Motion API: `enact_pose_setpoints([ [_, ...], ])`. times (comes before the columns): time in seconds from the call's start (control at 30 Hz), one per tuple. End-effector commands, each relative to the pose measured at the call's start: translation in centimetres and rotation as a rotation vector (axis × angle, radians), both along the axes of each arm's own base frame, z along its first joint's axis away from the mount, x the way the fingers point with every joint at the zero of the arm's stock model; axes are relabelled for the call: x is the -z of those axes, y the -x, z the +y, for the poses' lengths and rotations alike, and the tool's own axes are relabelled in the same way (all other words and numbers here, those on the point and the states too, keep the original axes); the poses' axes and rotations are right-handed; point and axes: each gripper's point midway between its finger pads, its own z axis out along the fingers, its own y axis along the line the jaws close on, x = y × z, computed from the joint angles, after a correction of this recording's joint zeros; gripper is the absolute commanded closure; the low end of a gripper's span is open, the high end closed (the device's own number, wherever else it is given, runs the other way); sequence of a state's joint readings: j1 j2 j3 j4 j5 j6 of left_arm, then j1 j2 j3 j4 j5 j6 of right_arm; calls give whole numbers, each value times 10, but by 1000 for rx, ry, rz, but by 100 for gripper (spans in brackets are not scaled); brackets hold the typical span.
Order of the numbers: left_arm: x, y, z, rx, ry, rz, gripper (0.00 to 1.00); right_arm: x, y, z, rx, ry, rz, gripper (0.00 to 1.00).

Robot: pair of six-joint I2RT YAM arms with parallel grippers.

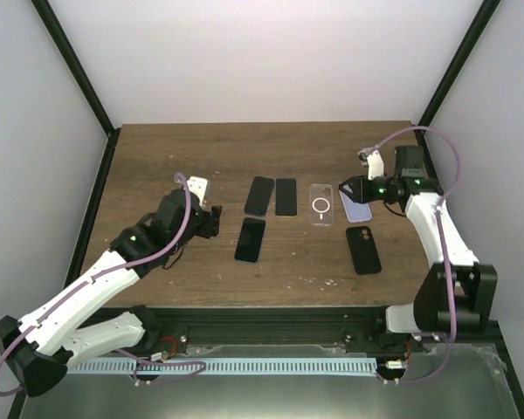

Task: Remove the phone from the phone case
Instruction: Reset both arms

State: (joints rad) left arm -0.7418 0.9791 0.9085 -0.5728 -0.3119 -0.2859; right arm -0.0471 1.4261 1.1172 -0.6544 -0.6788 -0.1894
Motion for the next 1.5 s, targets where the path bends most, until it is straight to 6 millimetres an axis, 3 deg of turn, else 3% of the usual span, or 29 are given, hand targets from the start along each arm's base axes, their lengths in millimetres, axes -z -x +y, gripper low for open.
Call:
enact_pose_setpoints([
  [0.0,-17,0,39,-78,-169,-51,23,-52,-10,-14,95,38,-257,59],
  [0.07,-16,-6,57,-133,-194,-79,14,-73,-1,-18,118,60,-371,54],
  [0.13,-17,-11,67,-163,-189,-105,8,-87,9,-24,168,74,-461,33],
  [0.2,-20,-13,79,-210,-163,-150,5,-92,18,-32,238,73,-523,3],
  [0.23,-20,-13,81,-219,-144,-165,4,-90,24,-34,264,65,-542,0],
  [0.37,-8,-16,89,-256,-69,-165,2,-87,42,-32,283,1,-587,0],
  [0.57,-1,-11,89,-236,-69,-140,4,-93,34,-38,356,-53,-549,0],
  [0.87,-18,0,97,-239,-13,-251,6,-100,37,-39,355,-46,-558,0],
  [1.13,-11,-2,85,-191,-7,-212,9,-94,39,-29,288,-64,-540,0],
  [1.47,-7,-1,92,-213,-32,-211,9,-84,29,-28,280,-75,-480,0],
])
